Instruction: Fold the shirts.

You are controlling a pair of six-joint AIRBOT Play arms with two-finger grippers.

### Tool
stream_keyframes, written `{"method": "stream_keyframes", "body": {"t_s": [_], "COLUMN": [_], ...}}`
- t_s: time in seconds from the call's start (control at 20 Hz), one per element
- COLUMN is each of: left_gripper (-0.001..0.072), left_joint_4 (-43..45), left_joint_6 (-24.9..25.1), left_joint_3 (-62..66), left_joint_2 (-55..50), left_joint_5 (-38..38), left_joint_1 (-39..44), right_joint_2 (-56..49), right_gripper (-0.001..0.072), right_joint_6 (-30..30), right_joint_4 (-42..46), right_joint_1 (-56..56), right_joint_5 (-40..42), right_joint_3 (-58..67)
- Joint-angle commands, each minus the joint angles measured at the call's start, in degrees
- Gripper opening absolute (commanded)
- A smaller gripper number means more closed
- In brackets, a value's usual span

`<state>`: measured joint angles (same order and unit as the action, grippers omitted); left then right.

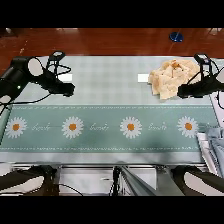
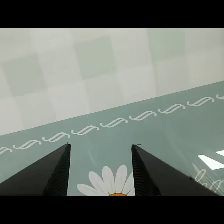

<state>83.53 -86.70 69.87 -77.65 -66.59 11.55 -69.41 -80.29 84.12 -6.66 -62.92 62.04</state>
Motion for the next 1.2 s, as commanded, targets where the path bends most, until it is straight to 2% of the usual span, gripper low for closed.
{"method": "stream_keyframes", "body": {"t_s": [0.0,0.85,1.15], "left_gripper": [0.0450,0.0450,0.0450], "left_joint_4": [0.0,0.0,0.0], "left_joint_6": [0.0,0.0,0.0], "left_joint_3": [0.0,0.0,0.0], "left_joint_2": [0.0,0.0,-0.1], "left_joint_5": [0.0,0.3,3.7], "left_joint_1": [0.0,0.0,0.0], "right_joint_2": [0.0,0.0,0.0], "right_gripper": [0.0452,0.0452,0.0453], "right_joint_6": [0.0,0.0,-0.3], "right_joint_4": [0.0,0.0,-1.3], "right_joint_1": [0.0,0.0,0.0], "right_joint_5": [0.0,0.0,5.4], "right_joint_3": [0.0,0.0,0.0]}}
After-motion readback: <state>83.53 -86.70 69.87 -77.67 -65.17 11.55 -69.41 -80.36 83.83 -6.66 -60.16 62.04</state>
